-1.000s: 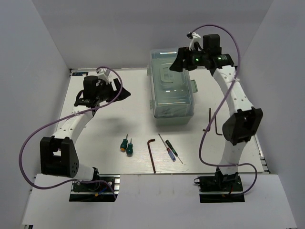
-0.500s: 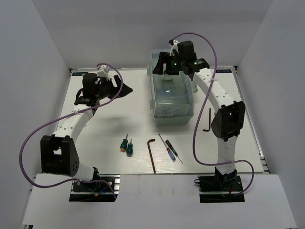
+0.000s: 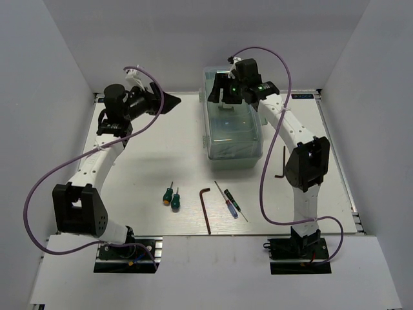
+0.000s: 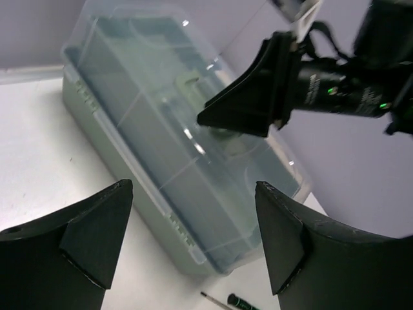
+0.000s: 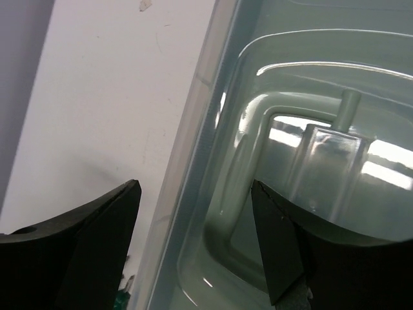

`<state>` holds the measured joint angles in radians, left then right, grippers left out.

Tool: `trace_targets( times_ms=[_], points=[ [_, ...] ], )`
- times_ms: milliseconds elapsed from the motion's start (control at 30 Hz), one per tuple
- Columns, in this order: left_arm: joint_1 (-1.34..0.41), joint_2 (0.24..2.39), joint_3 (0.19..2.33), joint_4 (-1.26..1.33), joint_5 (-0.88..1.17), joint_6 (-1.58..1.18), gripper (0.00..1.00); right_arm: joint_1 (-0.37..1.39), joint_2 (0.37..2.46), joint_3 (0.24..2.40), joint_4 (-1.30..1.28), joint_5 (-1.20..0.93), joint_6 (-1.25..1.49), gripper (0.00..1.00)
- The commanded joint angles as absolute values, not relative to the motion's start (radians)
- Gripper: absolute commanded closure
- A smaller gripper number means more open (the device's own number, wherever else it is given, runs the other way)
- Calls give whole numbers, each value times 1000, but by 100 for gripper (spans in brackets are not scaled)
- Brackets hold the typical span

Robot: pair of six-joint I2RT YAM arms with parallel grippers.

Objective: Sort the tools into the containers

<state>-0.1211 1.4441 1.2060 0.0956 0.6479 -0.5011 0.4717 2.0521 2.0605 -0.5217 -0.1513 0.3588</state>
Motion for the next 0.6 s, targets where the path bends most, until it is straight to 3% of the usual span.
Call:
trace_targets(
  times_ms=[0, 300, 567],
  points=[
    [-124, 1480, 1268, 193, 704, -561, 13, 459, 2079, 2023, -514, -265, 431, 25],
    [-143, 1658, 1414, 267, 704, -678, 13, 420, 2077, 2057, -416, -505, 512, 30],
    [-212, 1933, 1716, 184, 772, -723, 13, 388, 2045, 2059, -356, -629, 563, 32]
  ],
)
